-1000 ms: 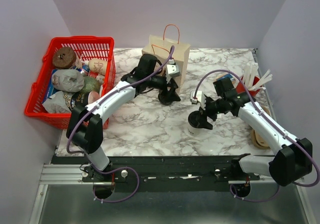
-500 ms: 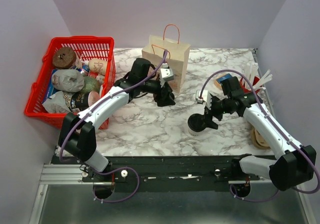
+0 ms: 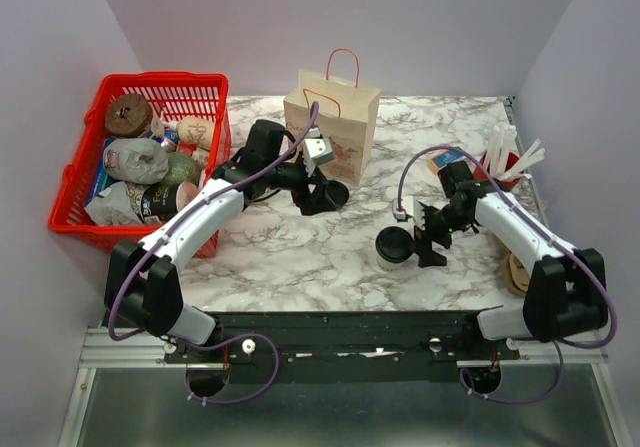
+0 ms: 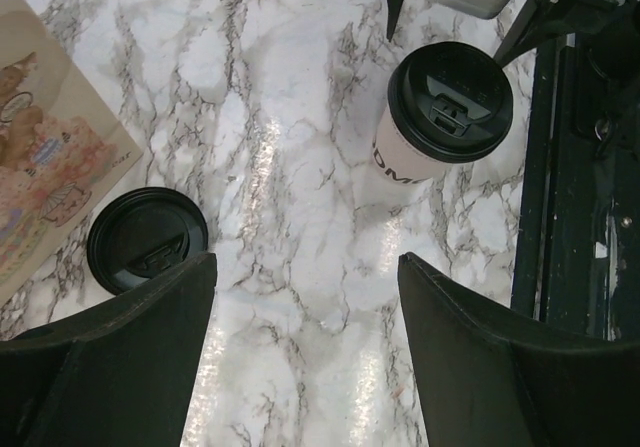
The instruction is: Pack the takeout coffee
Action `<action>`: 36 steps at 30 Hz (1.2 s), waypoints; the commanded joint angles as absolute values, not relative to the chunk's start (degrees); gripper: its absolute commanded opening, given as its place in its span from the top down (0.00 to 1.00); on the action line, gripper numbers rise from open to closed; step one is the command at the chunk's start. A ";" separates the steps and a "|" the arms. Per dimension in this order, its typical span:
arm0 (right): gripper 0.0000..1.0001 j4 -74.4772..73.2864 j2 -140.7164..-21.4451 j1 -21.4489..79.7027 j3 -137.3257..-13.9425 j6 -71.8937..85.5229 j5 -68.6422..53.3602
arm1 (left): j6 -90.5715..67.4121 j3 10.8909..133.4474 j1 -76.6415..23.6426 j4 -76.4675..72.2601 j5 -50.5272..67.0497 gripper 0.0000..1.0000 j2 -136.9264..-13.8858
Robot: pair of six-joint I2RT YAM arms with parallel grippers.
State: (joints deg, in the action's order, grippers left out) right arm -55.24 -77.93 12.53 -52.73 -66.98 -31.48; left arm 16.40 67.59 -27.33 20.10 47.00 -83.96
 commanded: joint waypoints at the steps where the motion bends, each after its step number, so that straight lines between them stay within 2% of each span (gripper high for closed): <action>1: 0.00 -56.77 -84.54 13.01 -59.04 -71.89 -35.68 | 18.63 68.29 -25.58 24.08 44.39 0.19 -80.78; 5: 0.00 -57.66 -88.94 14.41 -62.93 -73.38 -37.61 | 20.21 69.34 -24.61 26.19 43.07 0.19 -79.37; 13: 0.02 -56.60 -92.63 20.82 -62.49 -74.97 -39.29 | 24.69 70.93 -23.12 29.79 39.38 0.19 -76.47; 24: 0.11 -49.32 -100.36 29.87 -67.49 -70.32 -43.59 | 26.10 73.38 -21.62 34.45 34.99 0.19 -72.95; 26: 0.14 -47.21 -102.29 31.89 -69.94 -67.17 -39.42 | 28.73 74.26 -21.27 36.55 32.79 0.19 -72.77; 30: 0.20 -52.03 -108.01 33.49 -75.23 -68.90 -37.97 | 29.09 75.93 -19.78 37.88 31.46 0.19 -72.60; 36: 0.19 -55.10 -108.46 34.45 -77.68 -72.07 -39.19 | 25.76 74.98 -19.42 36.83 31.38 0.19 -70.67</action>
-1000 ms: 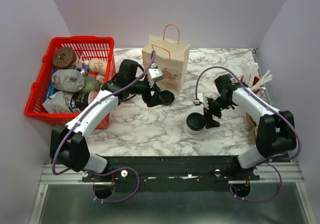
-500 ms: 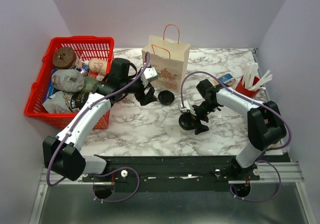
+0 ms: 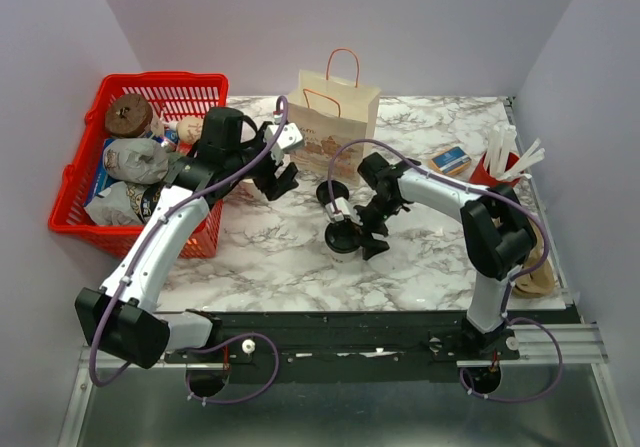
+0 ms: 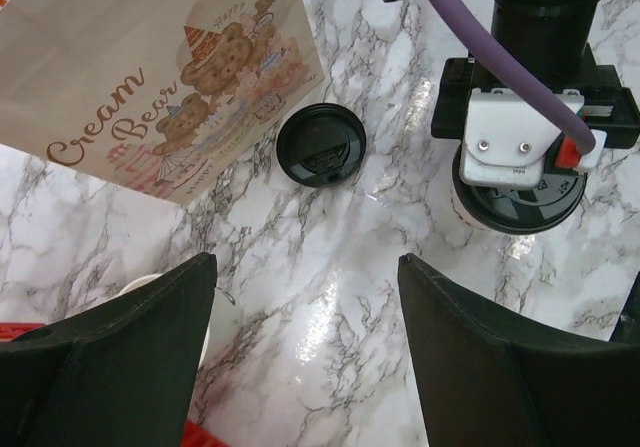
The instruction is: Pack the takeout coffee
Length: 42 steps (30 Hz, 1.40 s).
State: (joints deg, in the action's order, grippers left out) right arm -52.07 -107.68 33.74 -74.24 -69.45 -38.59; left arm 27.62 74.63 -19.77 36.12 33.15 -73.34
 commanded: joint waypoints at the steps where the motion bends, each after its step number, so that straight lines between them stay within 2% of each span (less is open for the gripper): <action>1: 0.18 -55.28 -108.46 34.71 -78.30 -71.98 -39.98 | 25.49 74.80 -19.51 36.83 31.55 0.19 -69.97; 8: 0.16 -51.87 -111.53 39.90 -84.72 -63.12 -41.84 | 26.10 74.36 -19.51 37.88 31.46 0.19 -68.03; 15: 0.16 -43.87 -115.84 43.59 -85.43 -57.49 -43.68 | 24.44 73.74 -18.37 37.61 32.69 0.19 -67.15; 22: 0.23 -35.87 -117.07 43.95 -82.89 -53.44 -43.59 | 23.91 72.86 -16.61 38.32 33.75 0.18 -66.18; 25: 0.23 -34.72 -116.19 44.03 -82.01 -52.74 -43.42 | 22.85 71.99 -16.26 38.41 34.45 0.19 -65.66; 31: 0.12 -33.05 -109.26 44.03 -76.57 -55.19 -42.54 | 22.24 67.86 -13.98 41.56 34.11 0.18 -62.85; 35: 0.03 -26.56 -104.33 44.82 -72.34 -55.02 -41.84 | 19.79 69.08 -10.12 44.21 34.88 0.18 -60.74; 42: 0.00 -21.45 -110.99 49.38 -80.06 -47.47 -37.10 | 11.62 74.26 -8.26 41.75 35.42 0.17 -61.52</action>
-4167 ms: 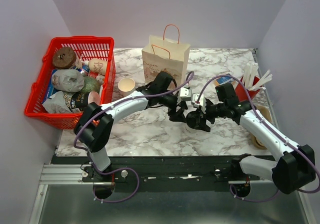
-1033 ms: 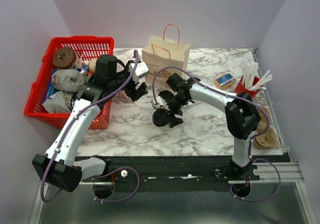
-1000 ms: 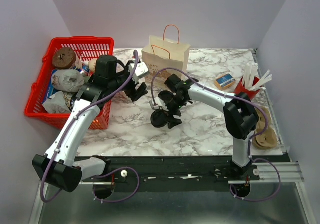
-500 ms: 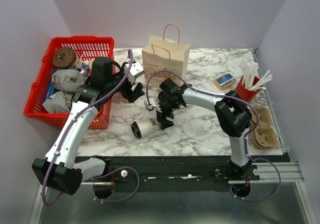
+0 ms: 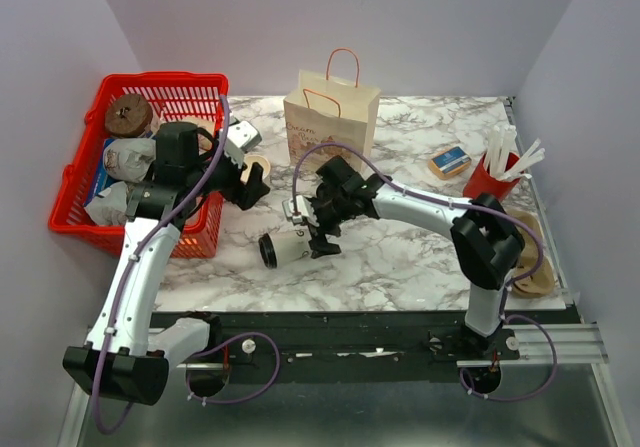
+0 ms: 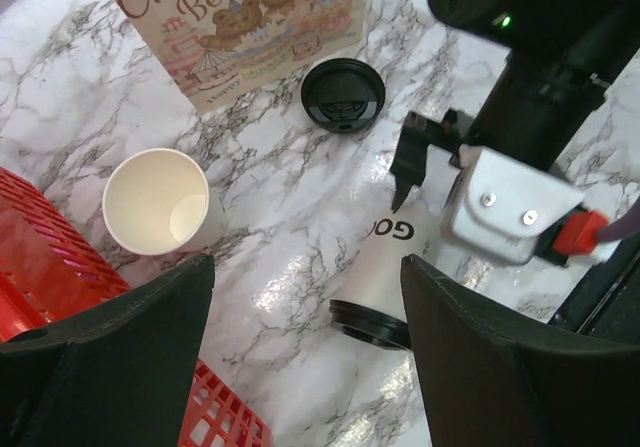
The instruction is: Pack the takeout coffee
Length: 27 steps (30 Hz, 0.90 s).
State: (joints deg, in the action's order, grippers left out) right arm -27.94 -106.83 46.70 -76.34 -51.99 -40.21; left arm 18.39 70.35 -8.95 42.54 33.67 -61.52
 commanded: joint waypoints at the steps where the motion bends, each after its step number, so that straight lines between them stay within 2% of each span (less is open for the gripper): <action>1: 0.00 -21.01 -112.31 50.00 -82.50 -47.20 -36.31 | 10.91 74.62 -8.00 41.57 35.51 0.16 -61.52; 5: 0.00 -21.18 -119.51 52.29 -87.88 -47.55 -33.23 | 9.05 74.97 -7.30 41.57 35.42 0.17 -60.12; 10: 0.02 -22.50 -121.73 53.96 -90.35 -48.25 -29.89 | 9.40 74.18 -6.68 43.15 34.37 0.16 -57.22; 14: 0.08 -26.44 -122.96 54.14 -91.58 -48.43 -28.92 | 9.14 73.21 -6.33 42.98 34.19 0.16 -55.99; 18: 0.18 -25.14 -120.94 54.05 -88.25 -48.00 -28.48 | 8.61 72.86 -5.89 42.01 34.28 0.16 -55.81; 21: 0.23 -23.21 -118.04 52.66 -87.10 -43.01 -31.71 | 9.92 72.77 -5.80 42.45 35.15 0.16 -56.16; 27: 0.23 -23.20 -111.20 48.00 -85.78 -32.37 -43.40 | 17.30 72.77 -5.80 47.00 40.24 0.14 -56.69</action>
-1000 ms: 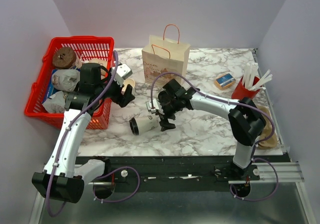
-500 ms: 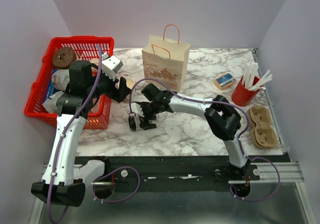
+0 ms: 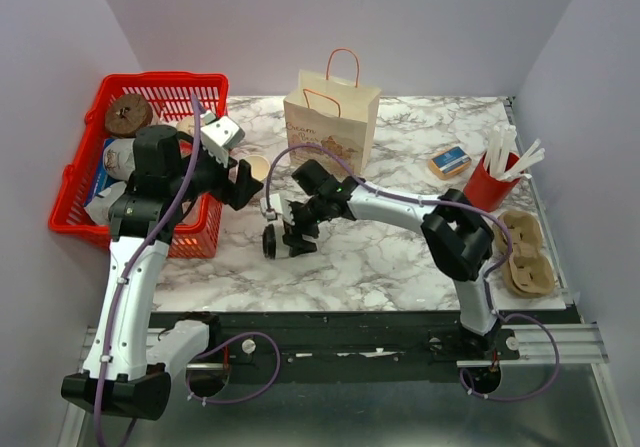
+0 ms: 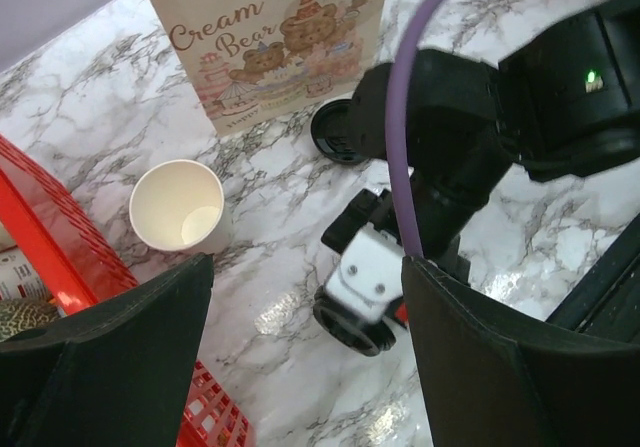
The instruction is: Pack the takeout coffee
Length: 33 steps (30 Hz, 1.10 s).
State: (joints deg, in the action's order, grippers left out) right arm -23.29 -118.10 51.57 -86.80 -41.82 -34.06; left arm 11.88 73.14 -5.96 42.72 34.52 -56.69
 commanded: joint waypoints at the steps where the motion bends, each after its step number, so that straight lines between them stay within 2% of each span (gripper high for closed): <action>1: 0.23 -23.20 -109.96 47.12 -85.69 -30.69 -47.77 | 20.62 72.95 -5.80 48.07 42.52 0.12 -56.60; 2: 0.23 -23.20 -108.91 46.15 -85.61 -28.93 -50.16 | 22.05 73.12 -5.80 48.95 43.23 0.06 -56.25; 4: 0.23 -23.20 -105.66 43.34 -85.52 -24.45 -56.12 | 25.73 74.43 -5.80 52.89 46.38 0.01 -56.07; 8: 0.23 -24.16 -97.67 40.96 -82.01 -26.44 -60.03 | 37.58 78.57 -5.89 61.33 51.66 0.01 -58.87; 12: 0.22 -25.92 -91.68 39.55 -78.84 -31.62 -58.54 | 41.40 82.61 -6.33 67.32 57.65 0.01 -63.54; 22: 0.22 -25.14 -85.61 39.38 -75.32 -34.63 -54.93 | 34.81 80.25 -17.57 55.55 54.15 0.01 -63.46; 33: 0.22 -23.29 -85.16 39.38 -75.67 -33.84 -55.28 | 31.03 75.41 -21.18 49.58 52.12 0.01 -63.19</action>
